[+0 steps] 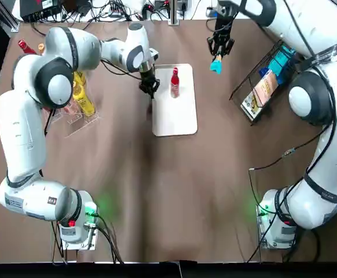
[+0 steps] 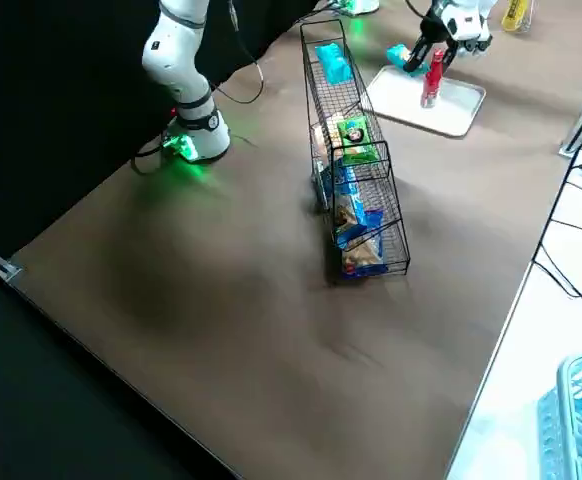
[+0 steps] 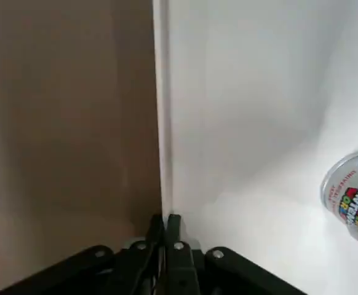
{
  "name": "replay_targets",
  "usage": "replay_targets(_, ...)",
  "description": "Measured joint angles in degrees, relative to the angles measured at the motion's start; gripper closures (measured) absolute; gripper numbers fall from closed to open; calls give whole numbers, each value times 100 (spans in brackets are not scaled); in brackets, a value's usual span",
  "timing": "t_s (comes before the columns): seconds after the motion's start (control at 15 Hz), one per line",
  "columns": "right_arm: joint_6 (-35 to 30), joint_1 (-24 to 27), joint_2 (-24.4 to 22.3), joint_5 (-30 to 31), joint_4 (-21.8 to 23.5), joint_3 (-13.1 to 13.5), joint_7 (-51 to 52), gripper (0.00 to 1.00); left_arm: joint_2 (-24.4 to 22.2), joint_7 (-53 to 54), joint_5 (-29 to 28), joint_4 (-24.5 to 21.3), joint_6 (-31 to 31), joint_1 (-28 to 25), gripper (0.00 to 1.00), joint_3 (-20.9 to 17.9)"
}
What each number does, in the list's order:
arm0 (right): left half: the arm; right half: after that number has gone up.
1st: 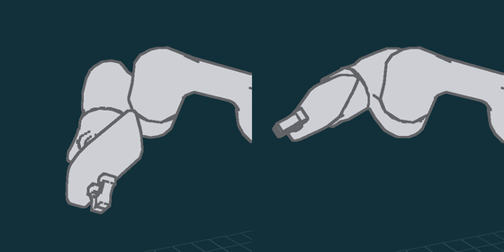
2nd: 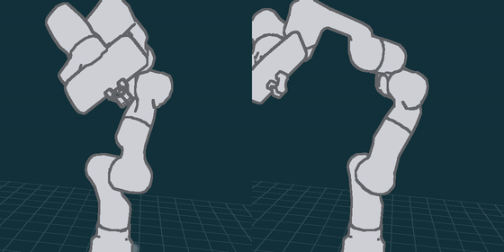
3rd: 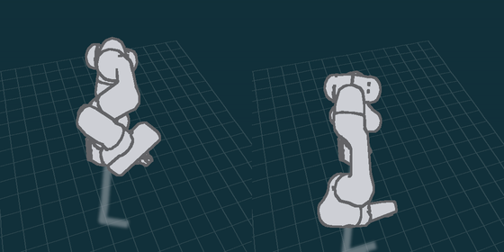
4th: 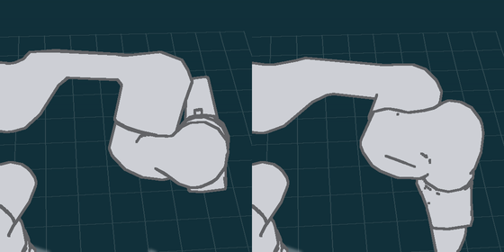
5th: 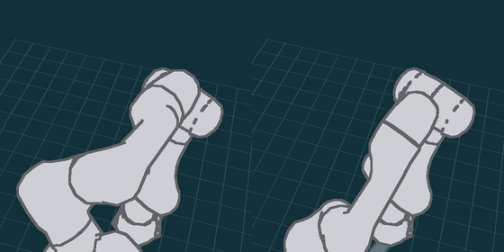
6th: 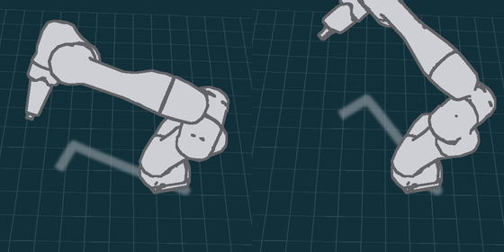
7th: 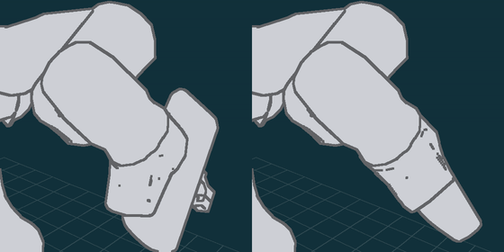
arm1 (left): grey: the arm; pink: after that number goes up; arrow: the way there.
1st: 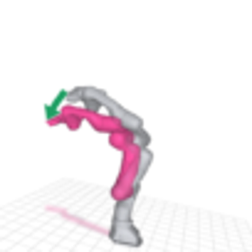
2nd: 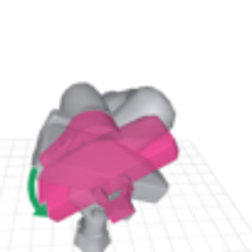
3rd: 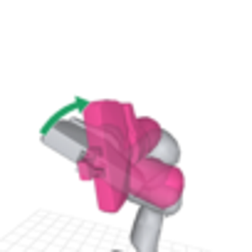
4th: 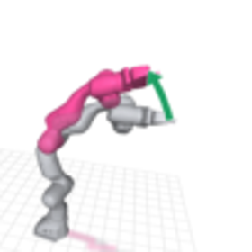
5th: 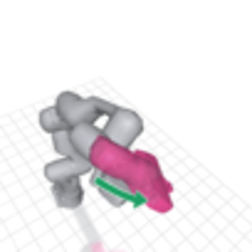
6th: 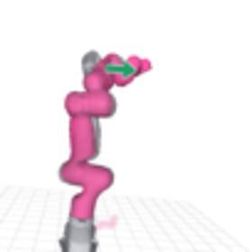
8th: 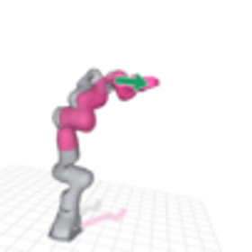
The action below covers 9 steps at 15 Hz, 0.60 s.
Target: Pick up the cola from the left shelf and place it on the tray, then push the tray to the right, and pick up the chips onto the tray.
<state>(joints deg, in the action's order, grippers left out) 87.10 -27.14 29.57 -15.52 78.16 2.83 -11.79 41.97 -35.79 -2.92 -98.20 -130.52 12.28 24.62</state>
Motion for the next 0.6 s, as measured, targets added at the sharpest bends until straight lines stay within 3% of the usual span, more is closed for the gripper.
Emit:
replay_targets(0.2,437,-196,301,-60,25,-4,-1,71,233,-109,63,366,-12,341,95,-1)
replay_targets(0.47,961,-301,624,-474,89,-4,26,71,368,-123,64,493,-106,415,93,-9)
replay_targets(0.6,1068,-296,762,-574,110,13,65,71,355,-122,64,561,-115,382,78,-13)
